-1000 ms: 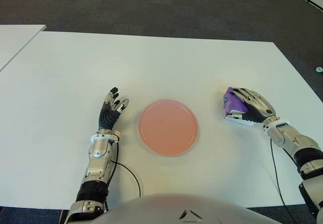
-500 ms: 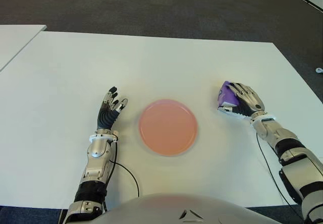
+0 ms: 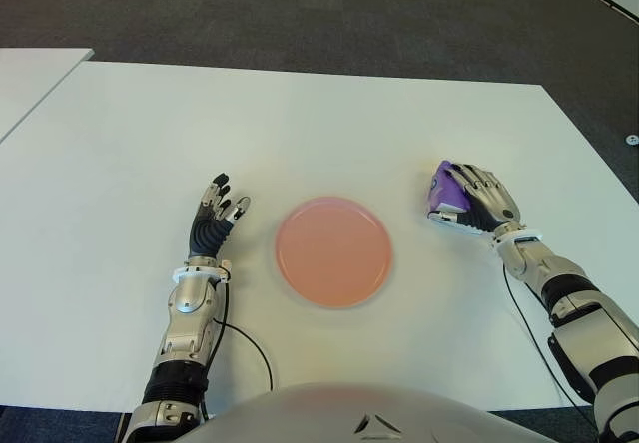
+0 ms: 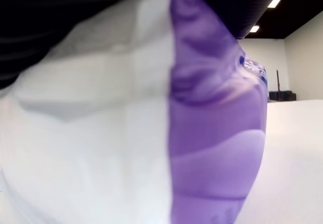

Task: Put the tissue paper into the plate.

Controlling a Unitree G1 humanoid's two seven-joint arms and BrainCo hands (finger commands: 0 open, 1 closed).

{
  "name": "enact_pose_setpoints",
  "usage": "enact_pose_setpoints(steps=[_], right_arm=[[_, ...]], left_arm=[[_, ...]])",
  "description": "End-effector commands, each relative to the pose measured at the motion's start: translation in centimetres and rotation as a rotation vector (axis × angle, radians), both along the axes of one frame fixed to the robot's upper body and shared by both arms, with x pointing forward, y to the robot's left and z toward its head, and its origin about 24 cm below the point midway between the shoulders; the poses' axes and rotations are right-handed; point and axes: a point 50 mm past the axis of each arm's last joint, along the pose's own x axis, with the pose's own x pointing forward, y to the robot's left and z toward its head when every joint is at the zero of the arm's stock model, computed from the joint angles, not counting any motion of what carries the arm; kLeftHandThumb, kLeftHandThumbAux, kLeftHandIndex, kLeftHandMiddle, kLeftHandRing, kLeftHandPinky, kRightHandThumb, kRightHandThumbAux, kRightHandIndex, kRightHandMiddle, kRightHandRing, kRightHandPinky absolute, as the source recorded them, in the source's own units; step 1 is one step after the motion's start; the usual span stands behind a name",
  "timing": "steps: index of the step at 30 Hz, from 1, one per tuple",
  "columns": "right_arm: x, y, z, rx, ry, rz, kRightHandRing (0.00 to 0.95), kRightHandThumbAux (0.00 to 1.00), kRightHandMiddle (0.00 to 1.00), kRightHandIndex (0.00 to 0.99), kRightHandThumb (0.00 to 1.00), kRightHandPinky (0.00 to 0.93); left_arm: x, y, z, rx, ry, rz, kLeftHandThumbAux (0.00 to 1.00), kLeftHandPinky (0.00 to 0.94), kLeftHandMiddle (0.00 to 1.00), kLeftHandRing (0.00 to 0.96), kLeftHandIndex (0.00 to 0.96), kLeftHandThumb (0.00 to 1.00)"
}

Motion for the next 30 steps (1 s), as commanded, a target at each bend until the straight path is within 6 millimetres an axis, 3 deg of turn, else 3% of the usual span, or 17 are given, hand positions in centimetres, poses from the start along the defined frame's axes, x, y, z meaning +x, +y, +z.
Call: enact_pose_setpoints(steps=[1, 9, 30], right_arm=[[-5.23, 1.75, -6.60, -0.123, 0.281, 0.123, 0.000, 0.157, 0.000, 0.000, 0.313, 0.000], [-5.28, 1.80, -6.72, -0.287, 0.190, 0.205, 0.000, 0.110, 0.000, 0.000, 0.321, 0.000], [-5.15, 1.81, -6.53, -0.324, 0.149, 0.232, 0.000, 0.104, 0.000, 0.000, 0.347, 0.000]], left_arm=[[-0.32, 0.22, -0.22, 0.002, 0.024, -0.003, 0.562, 0.000, 0.000, 0.000, 0.000, 0.000], [-0.34, 0.26, -0.14, 0.002, 0.024, 0.002, 0.557, 0.000, 0.000, 0.000, 0.000, 0.000], [-0.44, 0.14, 0.01, -0.009, 0.022, 0.001, 0.566, 0.000, 0.001, 0.000, 0.000, 0.000]])
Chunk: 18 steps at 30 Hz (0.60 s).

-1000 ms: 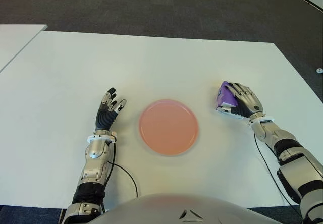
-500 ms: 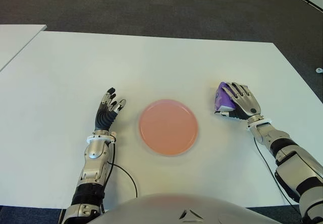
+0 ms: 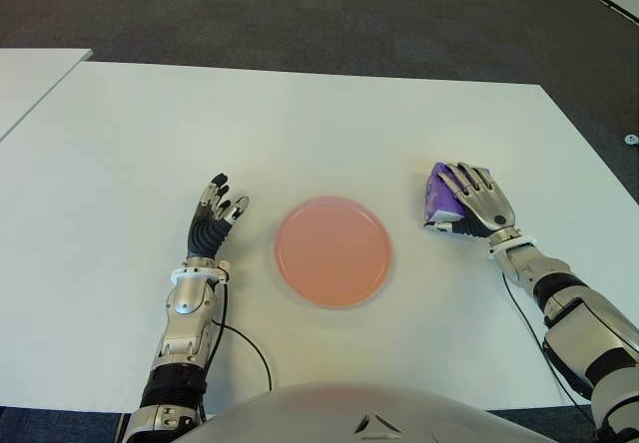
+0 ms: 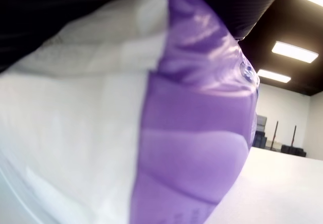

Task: Put the tissue paper into the plate.

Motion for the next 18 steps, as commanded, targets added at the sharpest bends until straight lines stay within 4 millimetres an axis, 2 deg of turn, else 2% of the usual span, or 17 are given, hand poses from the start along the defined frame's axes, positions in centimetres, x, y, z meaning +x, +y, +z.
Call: enact_pose_setpoints(steps=[1, 18], right_arm=[[-4.68, 1.34, -5.69, -0.091, 0.298, 0.083, 0.000, 0.104, 0.000, 0.000, 0.348, 0.000], [-4.31, 1.16, -5.39, -0.149, 0.273, 0.100, 0.000, 0.109, 0.000, 0.000, 0.377, 0.000]], left_arm=[[-0.24, 0.05, -0.24, -0.008, 0.017, -0.002, 0.566, 0.000, 0.001, 0.000, 0.000, 0.000], [-0.19, 0.08, -0.34, -0.014, 0.016, 0.005, 0.569, 0.000, 0.000, 0.000, 0.000, 0.000]])
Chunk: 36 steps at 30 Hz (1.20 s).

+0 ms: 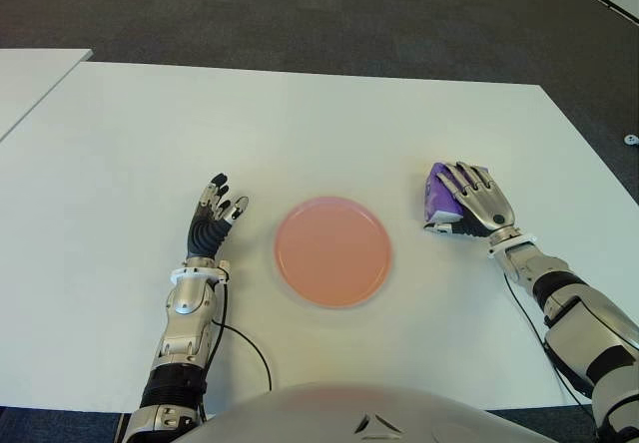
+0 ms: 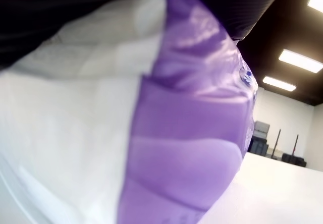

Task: Put the tissue paper into the plate.

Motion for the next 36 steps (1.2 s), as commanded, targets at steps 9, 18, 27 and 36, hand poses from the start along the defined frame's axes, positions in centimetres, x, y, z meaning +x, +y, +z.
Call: enact_pose_setpoints(steps=[9, 18, 27, 36], right_arm=[[-4.25, 1.09, -5.33, -0.110, 0.284, 0.073, 0.000, 0.112, 0.000, 0.000, 0.383, 0.000], [-4.08, 1.08, -5.15, -0.130, 0.274, 0.089, 0.000, 0.132, 0.000, 0.000, 0.415, 0.000], [-3.95, 1.09, -5.02, -0.085, 0.293, 0.079, 0.021, 0.200, 0.002, 0.000, 0.495, 0.060], [-3.90, 1.37, -5.42, 0.127, 0.337, -0.081, 0.351, 0.330, 0.309, 0.220, 0.722, 0.413]], left_arm=[[-0.20, 0.01, -0.32, -0.008, 0.007, 0.005, 0.579, 0.000, 0.000, 0.000, 0.000, 0.000], [-0.22, 0.03, -0.34, -0.004, 0.005, 0.010, 0.575, 0.000, 0.000, 0.000, 0.000, 0.000], [-0.20, 0.02, -0.37, 0.007, 0.007, 0.009, 0.572, 0.000, 0.000, 0.000, 0.000, 0.000], [-0.18, 0.18, -0.51, 0.000, 0.015, 0.017, 0.567, 0.000, 0.000, 0.000, 0.000, 0.000]])
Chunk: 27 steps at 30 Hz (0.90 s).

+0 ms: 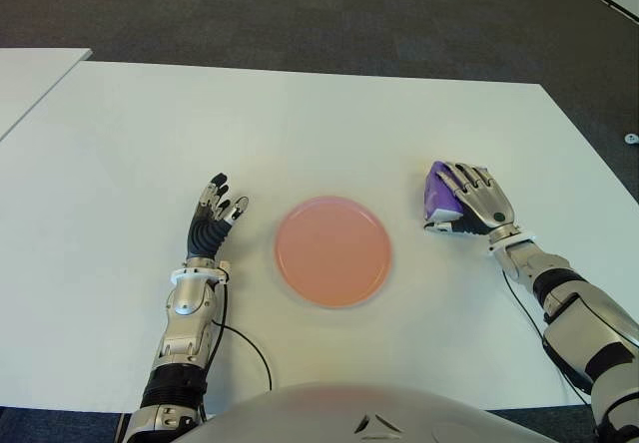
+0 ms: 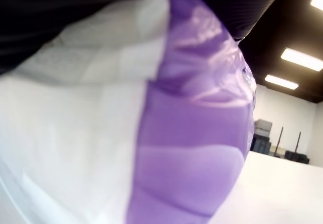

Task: Put the tissue paper into the plate.

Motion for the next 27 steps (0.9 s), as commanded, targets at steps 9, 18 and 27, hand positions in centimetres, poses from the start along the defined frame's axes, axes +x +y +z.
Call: enact_pose_setpoints(steps=[9, 18, 27], right_arm=[[-4.5, 2.6, -6.2, 0.135, 0.245, -0.069, 0.717, 0.653, 0.523, 0.387, 0.848, 0.749], [-4.5, 3.1, -6.0, 0.155, 0.133, -0.041, 0.815, 0.679, 0.537, 0.393, 0.851, 0.829], [-4.4, 3.4, -5.9, 0.194, 0.143, -0.039, 0.847, 0.680, 0.537, 0.395, 0.853, 0.810]], left_arm=[[-0.1, 0.3, -0.6, -0.015, 0.034, 0.024, 0.571, 0.000, 0.006, 0.000, 0.000, 0.000], [-0.2, 0.3, -0.6, -0.015, 0.033, 0.023, 0.575, 0.000, 0.002, 0.000, 0.000, 0.000], [-0.3, 0.4, -0.6, -0.013, 0.032, 0.030, 0.575, 0.000, 0.003, 0.000, 0.000, 0.000]])
